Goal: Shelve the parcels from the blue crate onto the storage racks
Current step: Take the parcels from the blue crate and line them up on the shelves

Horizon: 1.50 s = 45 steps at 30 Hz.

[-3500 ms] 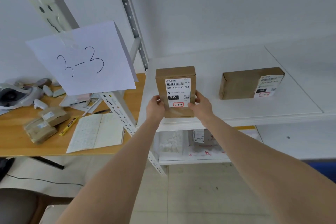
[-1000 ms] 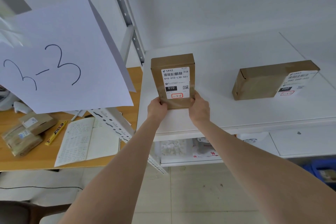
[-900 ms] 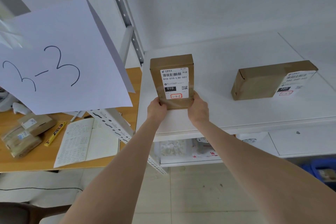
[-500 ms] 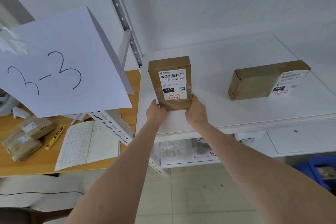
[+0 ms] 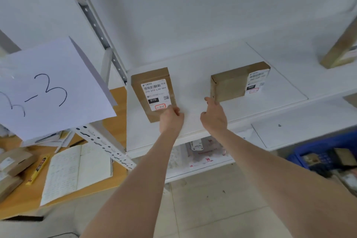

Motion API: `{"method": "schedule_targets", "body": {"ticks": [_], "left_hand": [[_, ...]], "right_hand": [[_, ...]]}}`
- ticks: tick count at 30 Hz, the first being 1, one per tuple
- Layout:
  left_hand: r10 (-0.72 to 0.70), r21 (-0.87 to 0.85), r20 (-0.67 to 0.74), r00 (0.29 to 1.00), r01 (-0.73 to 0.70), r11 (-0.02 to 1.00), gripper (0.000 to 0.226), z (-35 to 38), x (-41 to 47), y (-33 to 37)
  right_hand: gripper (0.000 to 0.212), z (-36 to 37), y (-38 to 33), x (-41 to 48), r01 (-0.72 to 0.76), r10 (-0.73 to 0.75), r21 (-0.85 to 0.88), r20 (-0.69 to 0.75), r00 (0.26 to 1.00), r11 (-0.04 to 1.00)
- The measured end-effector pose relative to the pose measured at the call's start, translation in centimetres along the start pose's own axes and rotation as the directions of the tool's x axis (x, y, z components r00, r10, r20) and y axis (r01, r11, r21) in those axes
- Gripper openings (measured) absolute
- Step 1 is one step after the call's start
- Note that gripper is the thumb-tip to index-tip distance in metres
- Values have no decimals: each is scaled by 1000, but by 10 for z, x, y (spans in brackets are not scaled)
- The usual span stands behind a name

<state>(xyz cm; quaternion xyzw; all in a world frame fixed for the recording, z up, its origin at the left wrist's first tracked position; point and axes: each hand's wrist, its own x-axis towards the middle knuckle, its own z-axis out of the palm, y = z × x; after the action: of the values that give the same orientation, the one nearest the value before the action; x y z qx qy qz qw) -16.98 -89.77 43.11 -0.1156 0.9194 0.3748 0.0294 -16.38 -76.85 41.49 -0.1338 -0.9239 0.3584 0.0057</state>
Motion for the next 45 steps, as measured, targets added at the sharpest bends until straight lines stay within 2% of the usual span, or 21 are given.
{"method": "schedule_targets", "body": {"ticks": [3, 6, 11, 16, 22, 30, 41, 45], "left_hand": [[176, 67, 102, 979, -183, 981, 31, 33, -10, 39], [285, 134, 204, 936, -315, 939, 33, 74, -27, 74], [387, 197, 403, 829, -492, 848, 40, 153, -68, 127], [420, 175, 513, 748, -571, 802, 41, 237, -121, 176], [398, 194, 577, 713, -593, 781, 40, 344, -189, 234], [322, 163, 648, 690, -539, 826, 41, 480, -278, 298], [205, 195, 672, 711, -437, 878, 40, 652, -280, 353], [182, 166, 676, 714, -389, 906, 40, 731, -263, 382]], "right_hand": [[54, -35, 28, -6, -54, 52, -26, -92, 994, 998], [55, -71, 68, -15, -137, 129, -44, -154, 980, 990], [46, -125, 149, -35, -267, 247, -52, -247, 937, 962], [47, -176, 238, -54, -387, 367, -22, -279, 887, 922], [46, -246, 361, -76, -459, 443, -1, -255, 859, 889], [47, -334, 515, -93, -521, 510, -65, -138, 849, 851], [41, -379, 686, -25, -540, 538, -99, -45, 842, 836], [50, -384, 757, 26, -541, 545, -109, 8, 838, 834]]}}
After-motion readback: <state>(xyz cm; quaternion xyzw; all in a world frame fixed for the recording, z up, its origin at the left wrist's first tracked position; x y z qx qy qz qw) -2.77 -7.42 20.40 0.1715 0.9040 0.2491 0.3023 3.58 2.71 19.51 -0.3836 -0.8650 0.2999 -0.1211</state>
